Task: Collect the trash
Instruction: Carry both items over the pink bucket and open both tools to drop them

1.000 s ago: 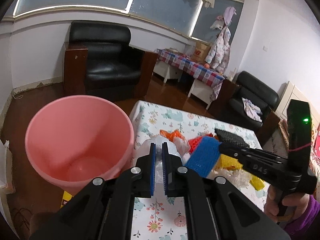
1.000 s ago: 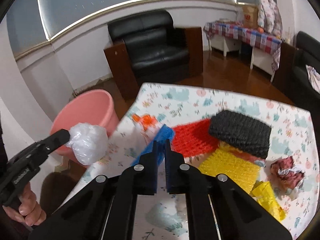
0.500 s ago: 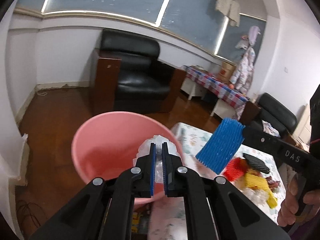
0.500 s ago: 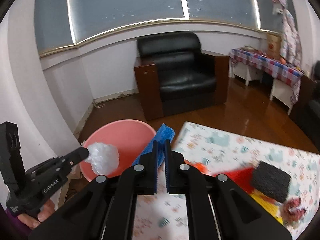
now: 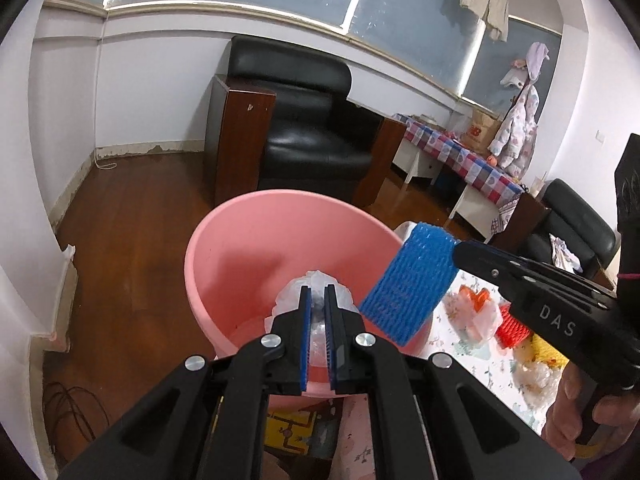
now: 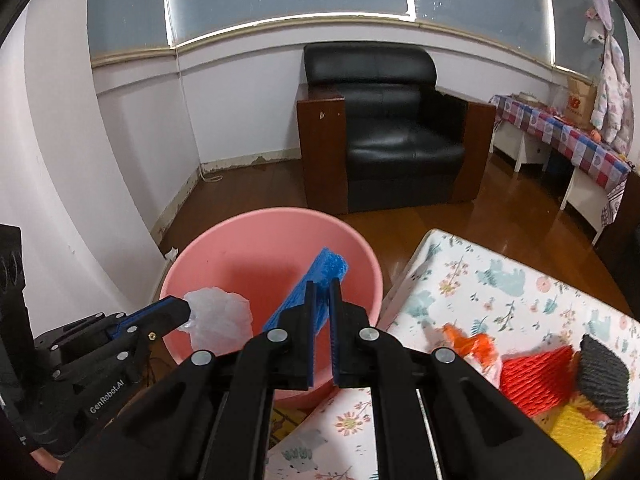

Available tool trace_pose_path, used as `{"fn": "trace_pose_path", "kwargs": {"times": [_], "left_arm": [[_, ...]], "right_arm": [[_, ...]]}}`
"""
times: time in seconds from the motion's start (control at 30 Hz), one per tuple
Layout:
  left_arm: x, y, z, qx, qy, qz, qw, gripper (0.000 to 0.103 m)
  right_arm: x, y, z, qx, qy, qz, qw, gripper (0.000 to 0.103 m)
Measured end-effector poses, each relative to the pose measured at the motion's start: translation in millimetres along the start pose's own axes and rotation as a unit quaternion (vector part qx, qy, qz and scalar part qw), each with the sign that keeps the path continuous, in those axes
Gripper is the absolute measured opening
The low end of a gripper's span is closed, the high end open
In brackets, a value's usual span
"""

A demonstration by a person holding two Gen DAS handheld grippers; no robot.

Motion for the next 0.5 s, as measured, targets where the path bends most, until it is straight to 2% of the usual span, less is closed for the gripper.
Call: {"fn": "trace_pose_path", "kwargs": {"times": [0.1, 0.27, 0.4, 0.5], "left_arm": [[-1.2, 3.1, -2.4, -0.004, -0.001, 0.000, 1.0000, 0.009], [2.1, 2.2, -4.8, -0.003, -0.005, -0.003, 1.0000, 0.021], [5.7, -0.5, -5.5, -0.001, -0.004, -0.004, 1.0000, 0.025], [6.7, -2.9, -6.1, 0.000, -0.004, -0.004, 1.0000, 0.027]], "right_arm": [[-2.5, 4.3, -3.3, -0.009, 0.005, 0.009, 1.000, 0.006], [-2.8, 8.7, -8.6, -0.021, 0.022, 0.028, 0.999, 0.011], [-2.9, 7.0, -9.8, -0.020, 0.028, 0.036, 0.999, 0.034], [-2.0, 2.4, -10.2, -0.016, 0.031, 0.039, 0.999, 0.037]]}}
Point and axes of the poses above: each gripper's, at about its wrist camera, not at the fingertips, and y roughly the way its jaws point, x to its right, z to its top, the point moved 6 cm from there along y, roughly the way its jaws point, and after that the axes turned 4 degrees about -y, right-handed, at the moved point
